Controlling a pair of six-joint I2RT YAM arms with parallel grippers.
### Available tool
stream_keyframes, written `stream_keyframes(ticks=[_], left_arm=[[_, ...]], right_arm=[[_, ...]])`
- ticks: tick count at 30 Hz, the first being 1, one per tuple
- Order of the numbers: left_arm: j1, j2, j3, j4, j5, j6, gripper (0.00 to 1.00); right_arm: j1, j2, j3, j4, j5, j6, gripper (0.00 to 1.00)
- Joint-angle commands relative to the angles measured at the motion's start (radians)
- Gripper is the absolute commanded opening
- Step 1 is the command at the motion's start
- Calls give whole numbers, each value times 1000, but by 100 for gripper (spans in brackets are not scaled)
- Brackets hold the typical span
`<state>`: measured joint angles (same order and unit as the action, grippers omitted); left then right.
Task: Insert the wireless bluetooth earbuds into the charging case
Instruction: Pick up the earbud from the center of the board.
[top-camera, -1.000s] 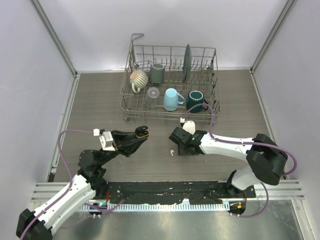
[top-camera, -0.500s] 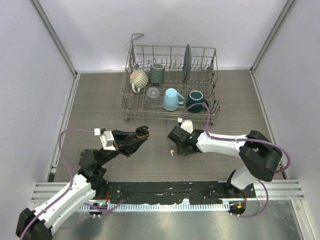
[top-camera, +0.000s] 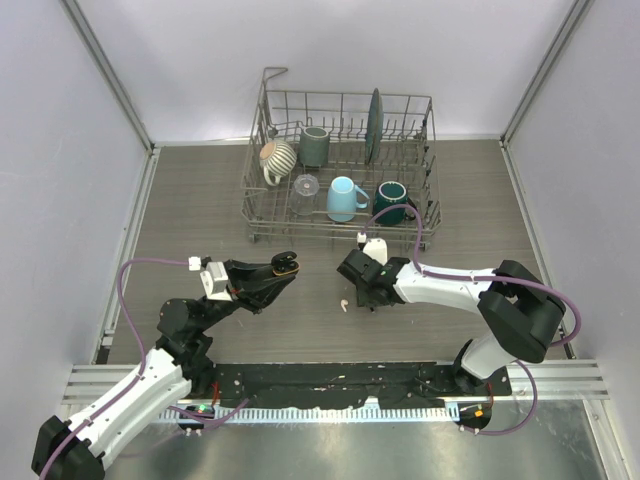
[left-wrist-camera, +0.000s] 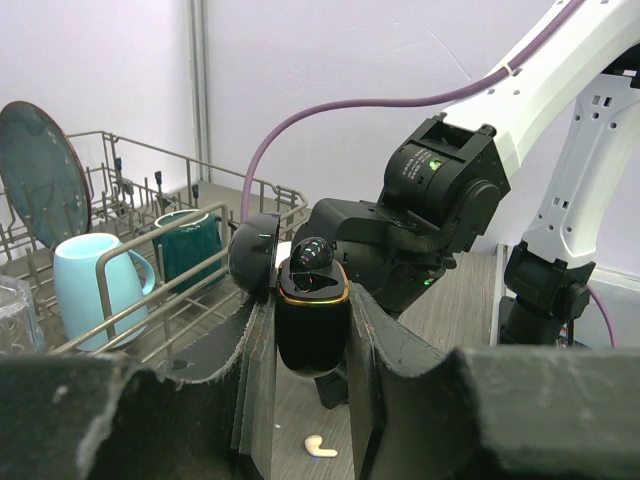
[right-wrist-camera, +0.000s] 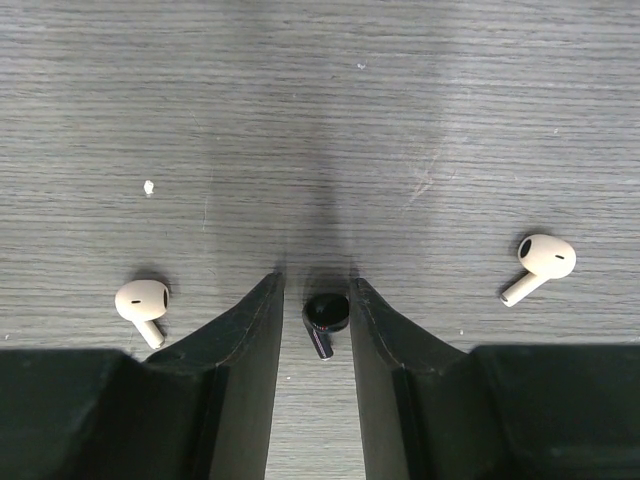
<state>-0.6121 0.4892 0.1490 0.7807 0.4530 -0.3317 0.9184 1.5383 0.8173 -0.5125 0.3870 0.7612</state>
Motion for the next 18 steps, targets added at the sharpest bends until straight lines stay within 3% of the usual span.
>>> stream_keyframes(ticks=[1,18], left_arm=[[0,2,-2,29,-10,8,0],[0,11,-5,38,-8,3,0]], right_arm=[[-4,-7,-12,19,-7,-8,38],[-16,-60,-40,15,-20,12,38]])
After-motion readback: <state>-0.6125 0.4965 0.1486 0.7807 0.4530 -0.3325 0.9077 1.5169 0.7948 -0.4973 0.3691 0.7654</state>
